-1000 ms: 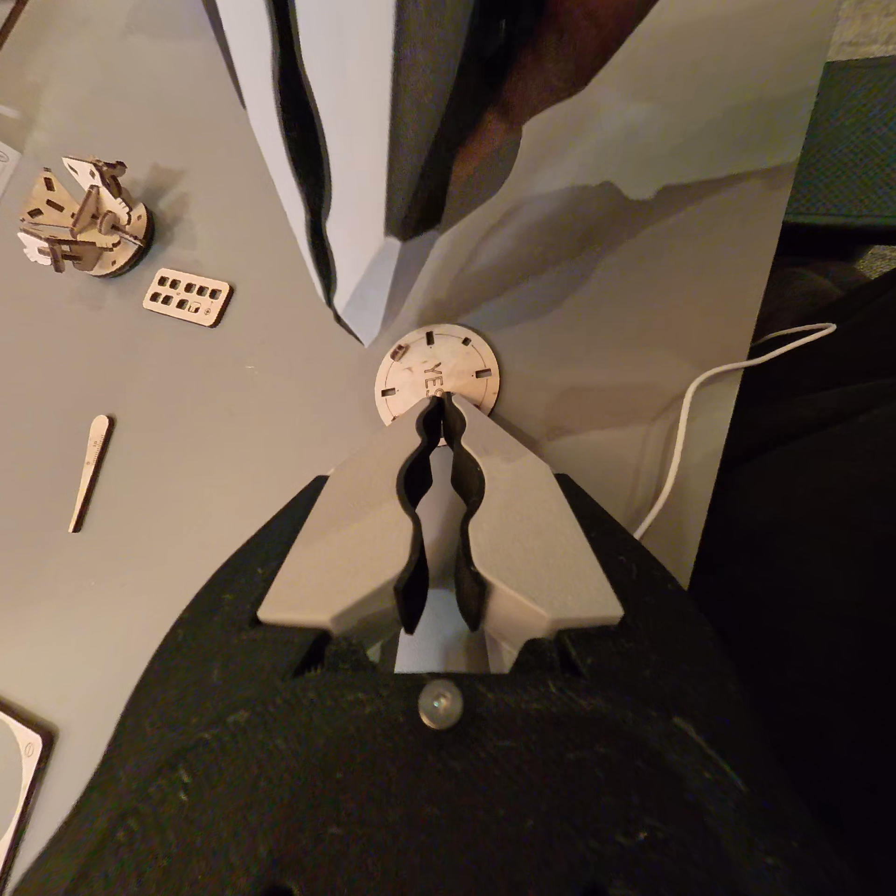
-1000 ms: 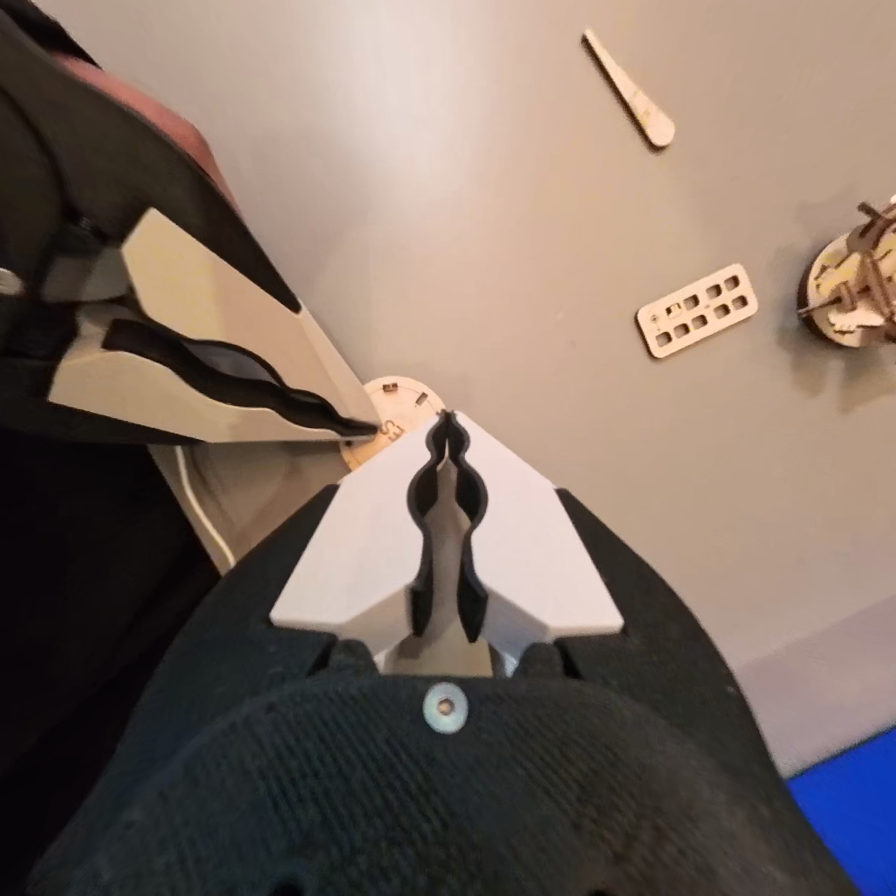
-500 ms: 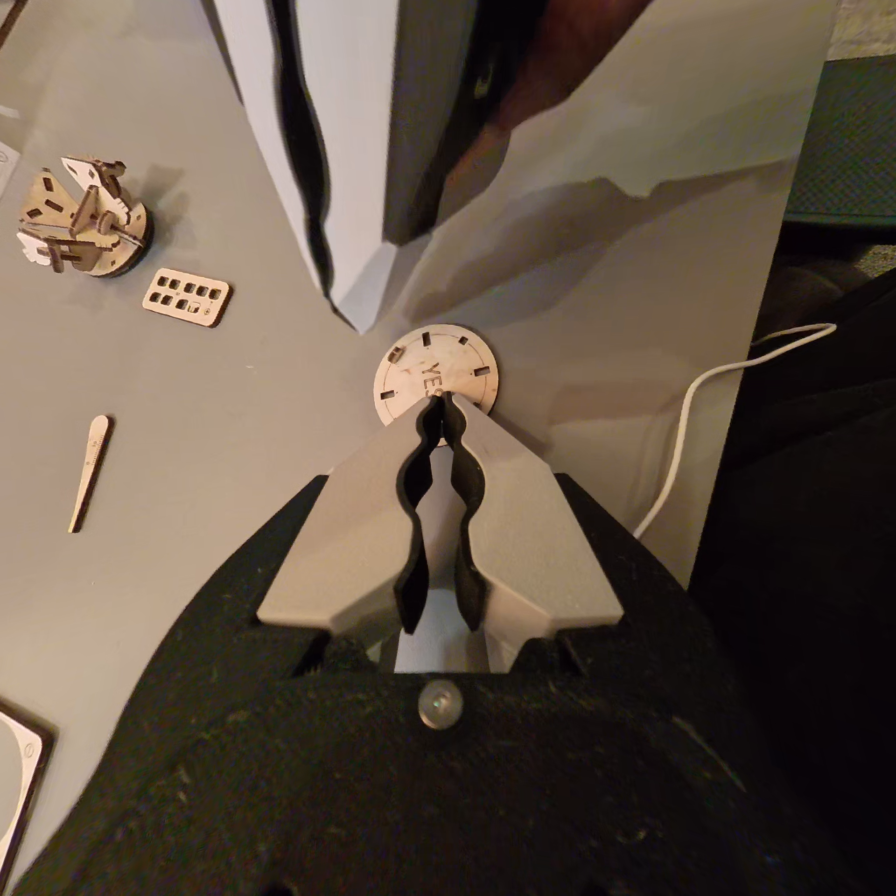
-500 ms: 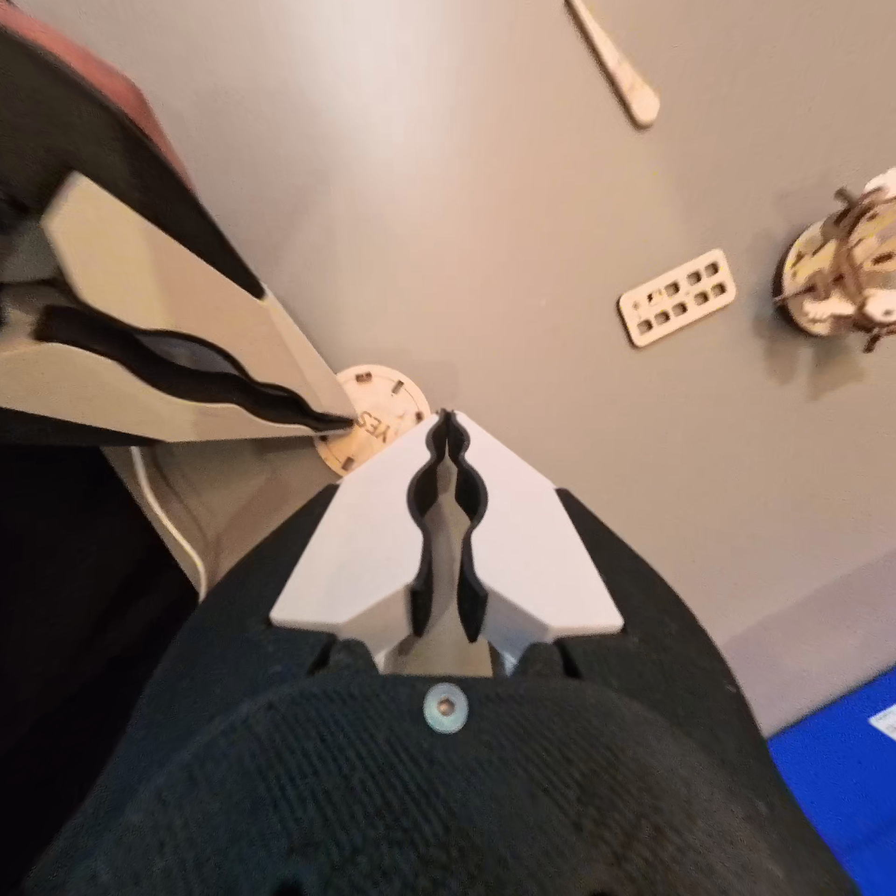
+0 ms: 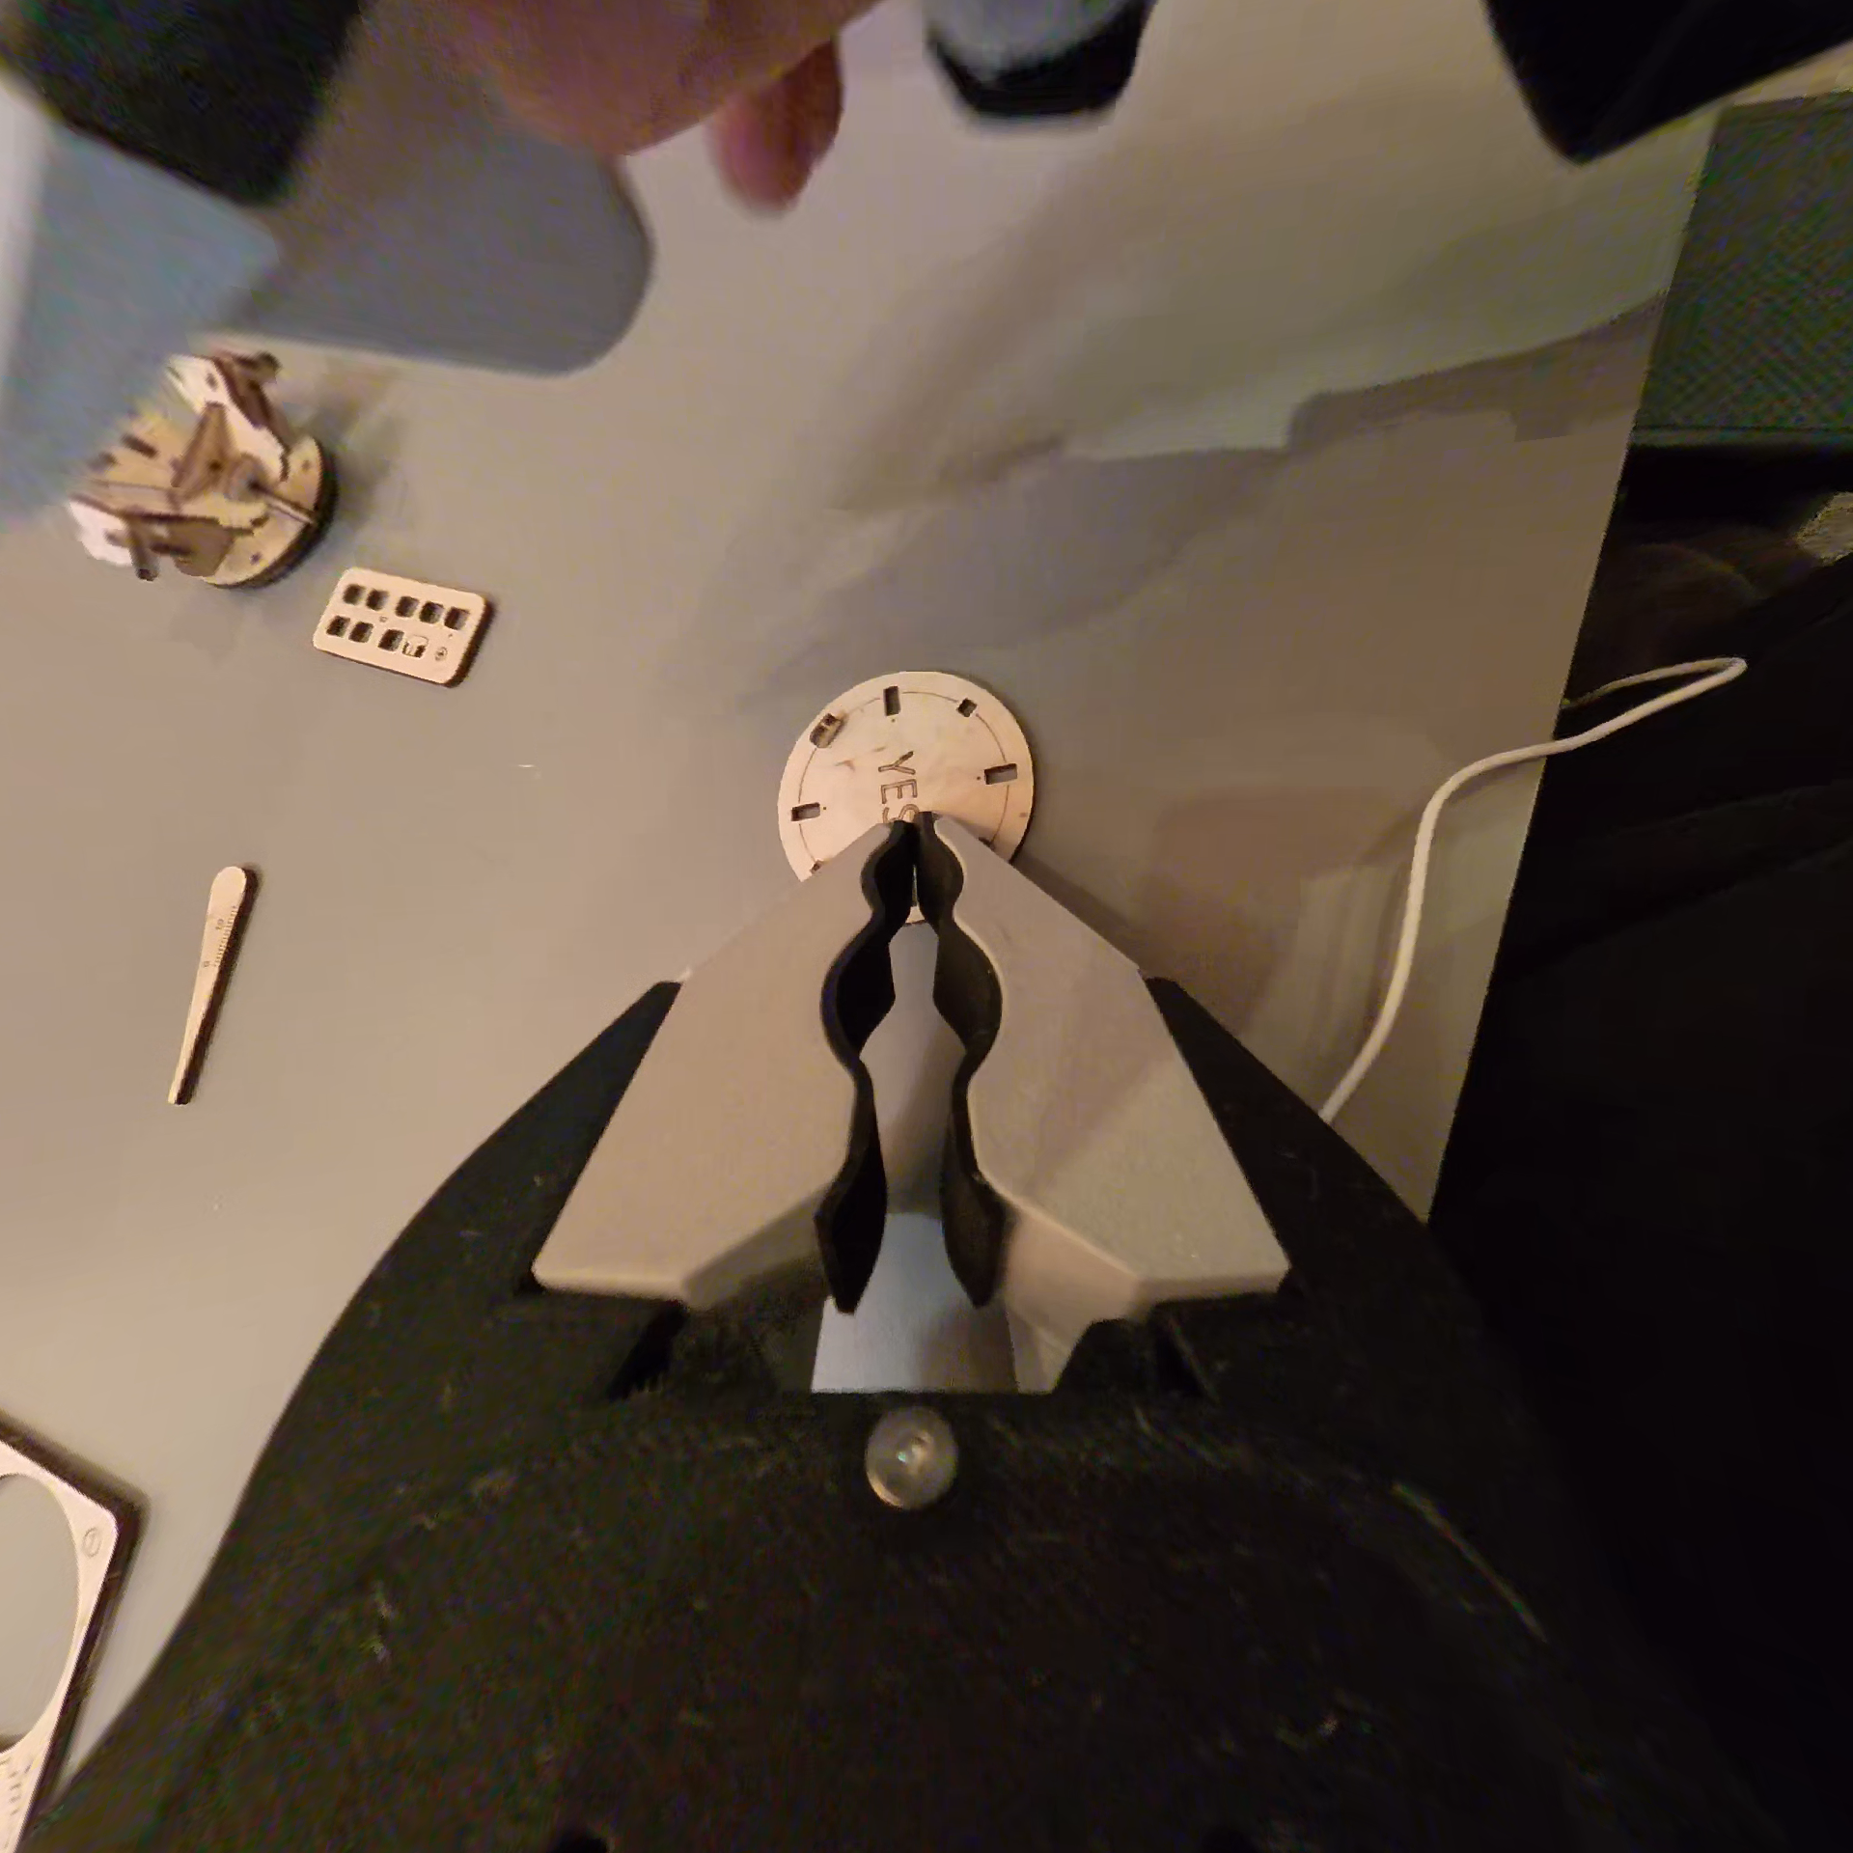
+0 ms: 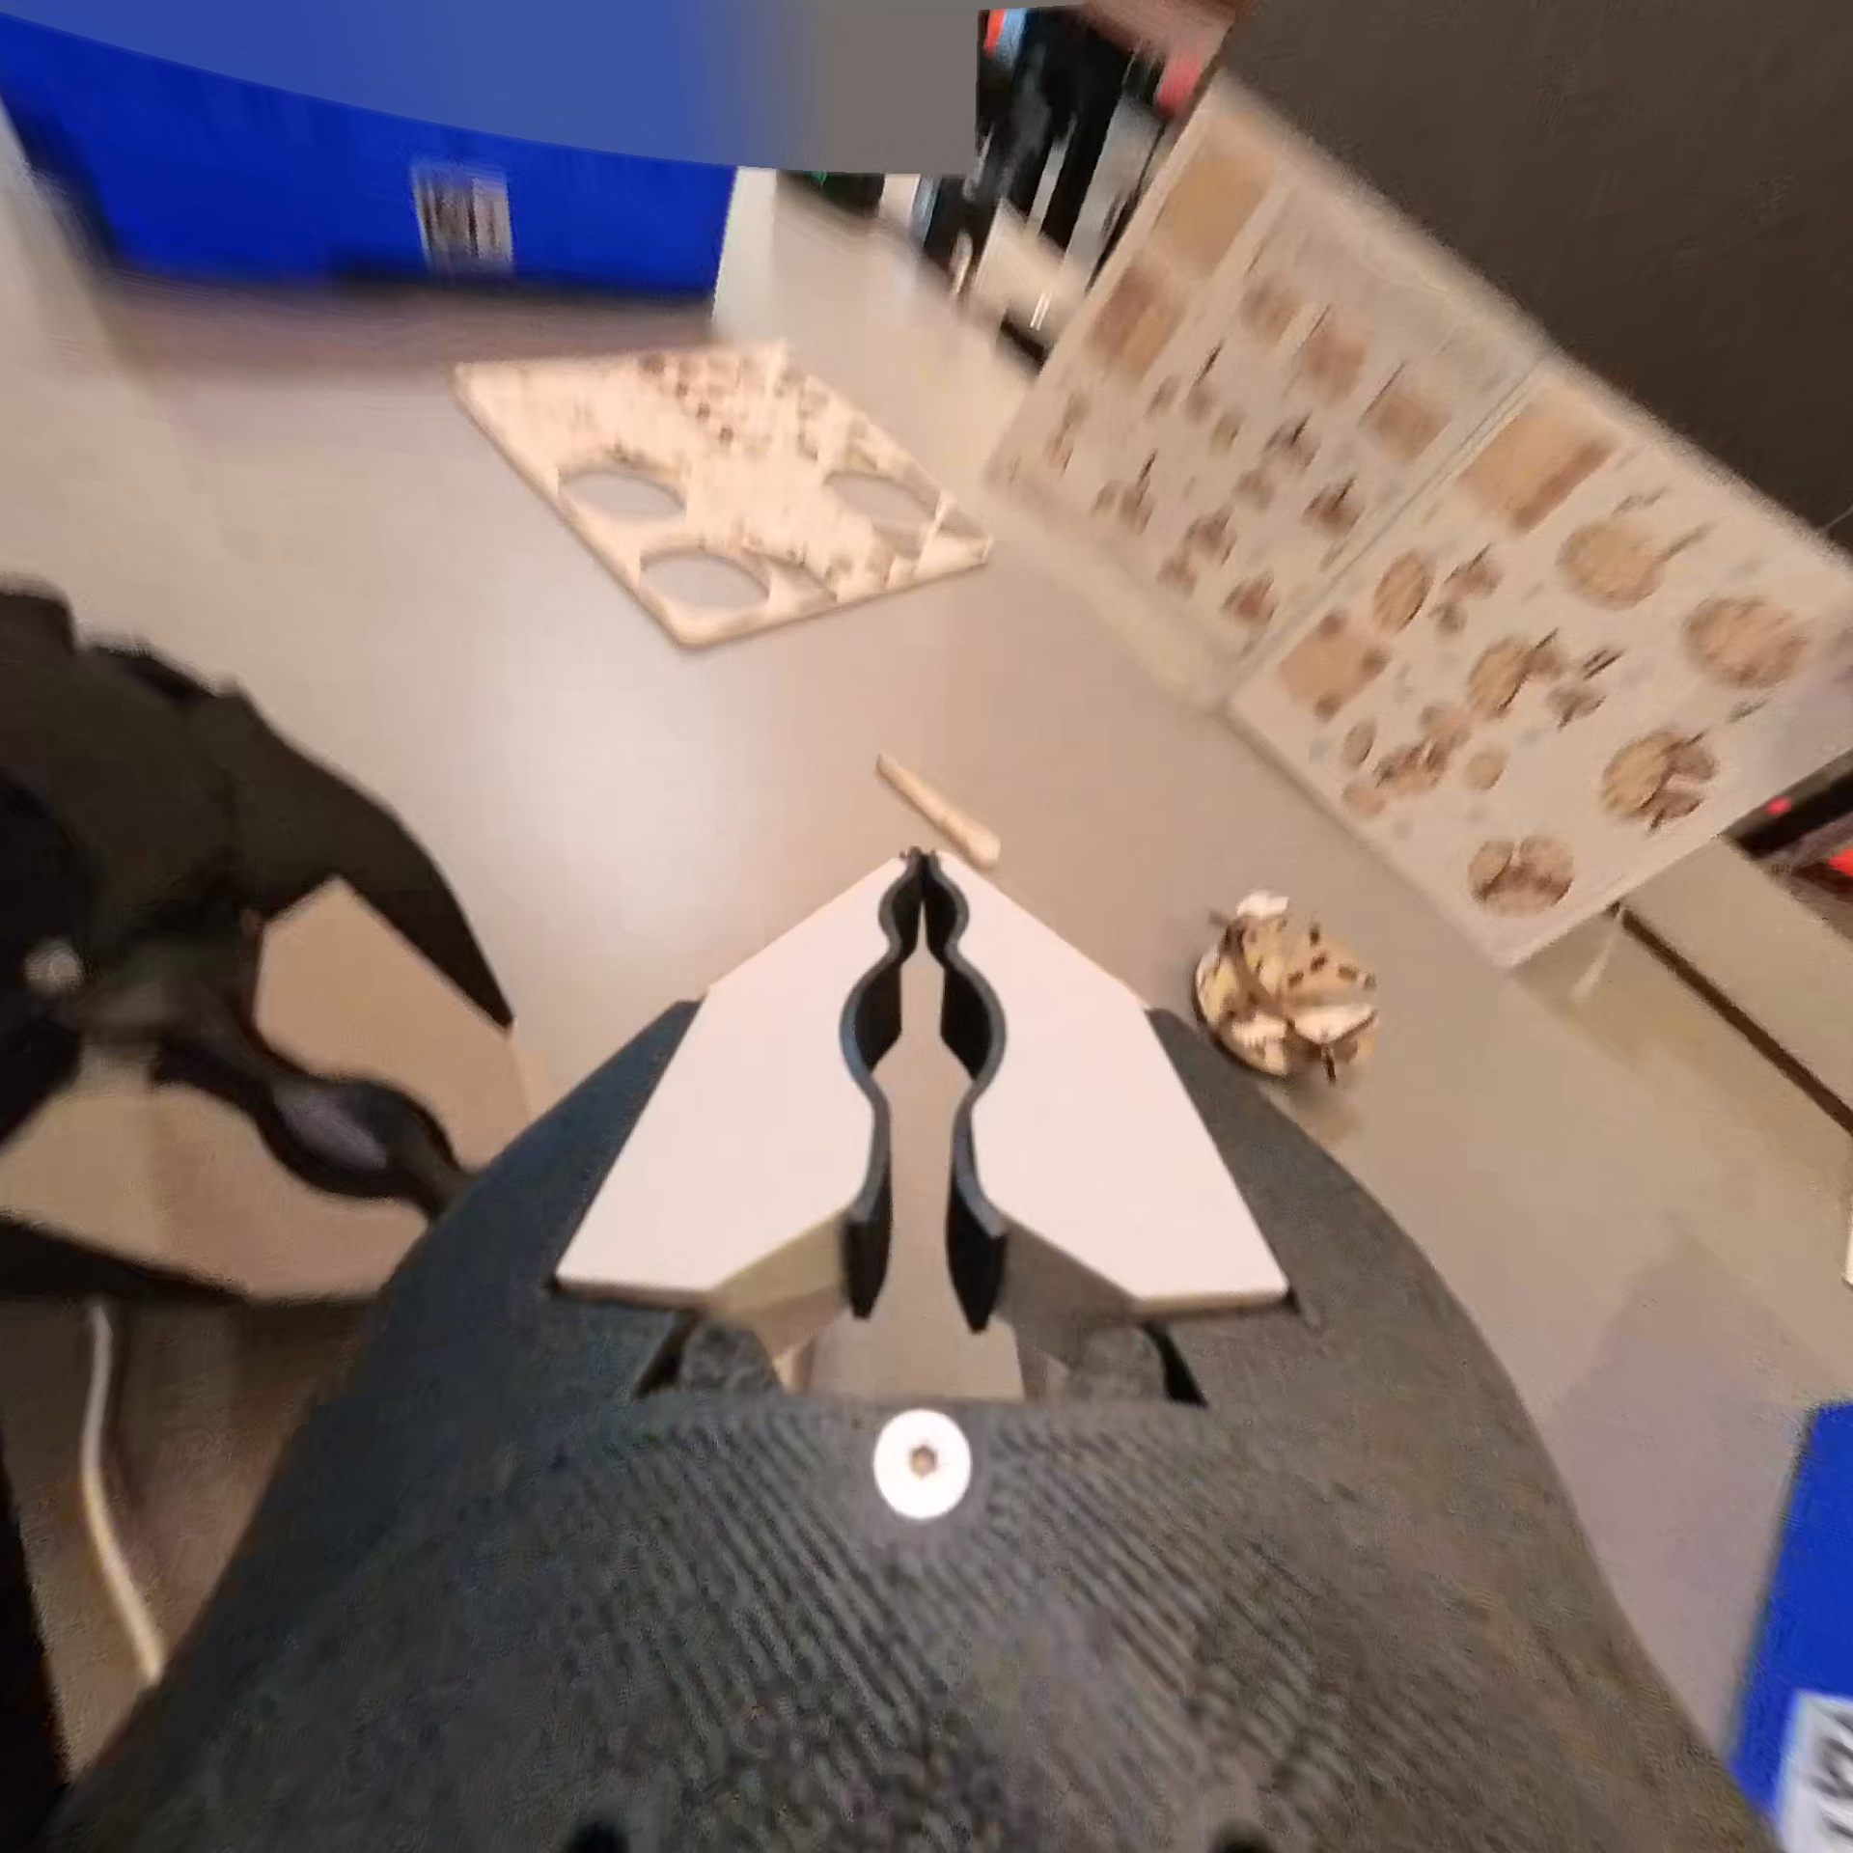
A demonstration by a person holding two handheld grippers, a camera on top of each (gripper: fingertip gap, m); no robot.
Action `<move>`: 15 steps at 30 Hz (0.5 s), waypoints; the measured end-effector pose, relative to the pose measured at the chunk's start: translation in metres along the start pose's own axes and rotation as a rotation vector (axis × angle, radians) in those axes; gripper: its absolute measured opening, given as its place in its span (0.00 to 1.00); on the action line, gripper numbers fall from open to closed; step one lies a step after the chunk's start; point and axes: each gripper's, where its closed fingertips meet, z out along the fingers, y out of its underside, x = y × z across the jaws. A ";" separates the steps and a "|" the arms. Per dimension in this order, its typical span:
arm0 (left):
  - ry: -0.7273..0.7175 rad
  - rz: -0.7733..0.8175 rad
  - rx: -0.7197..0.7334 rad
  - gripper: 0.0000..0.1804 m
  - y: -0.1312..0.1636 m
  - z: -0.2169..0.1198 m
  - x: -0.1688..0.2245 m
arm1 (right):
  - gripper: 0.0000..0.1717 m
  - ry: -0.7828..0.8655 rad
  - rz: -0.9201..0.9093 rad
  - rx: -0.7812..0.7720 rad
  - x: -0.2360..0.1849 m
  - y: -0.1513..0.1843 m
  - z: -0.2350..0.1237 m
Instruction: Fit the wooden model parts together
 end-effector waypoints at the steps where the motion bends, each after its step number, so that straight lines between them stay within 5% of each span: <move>1: -0.007 0.011 0.002 0.00 -0.001 0.000 0.000 | 0.00 0.009 0.048 0.098 -0.001 -0.013 0.001; 4: -0.070 0.045 0.028 0.00 -0.005 -0.001 -0.006 | 0.00 -0.009 0.269 0.360 0.004 -0.041 -0.003; 9: -0.131 0.057 0.047 0.00 -0.010 0.000 -0.013 | 0.00 0.074 0.477 0.448 0.032 -0.038 0.010; 15: -0.189 0.094 -0.027 0.00 -0.001 0.007 -0.017 | 0.00 0.281 0.408 0.504 0.039 -0.045 0.017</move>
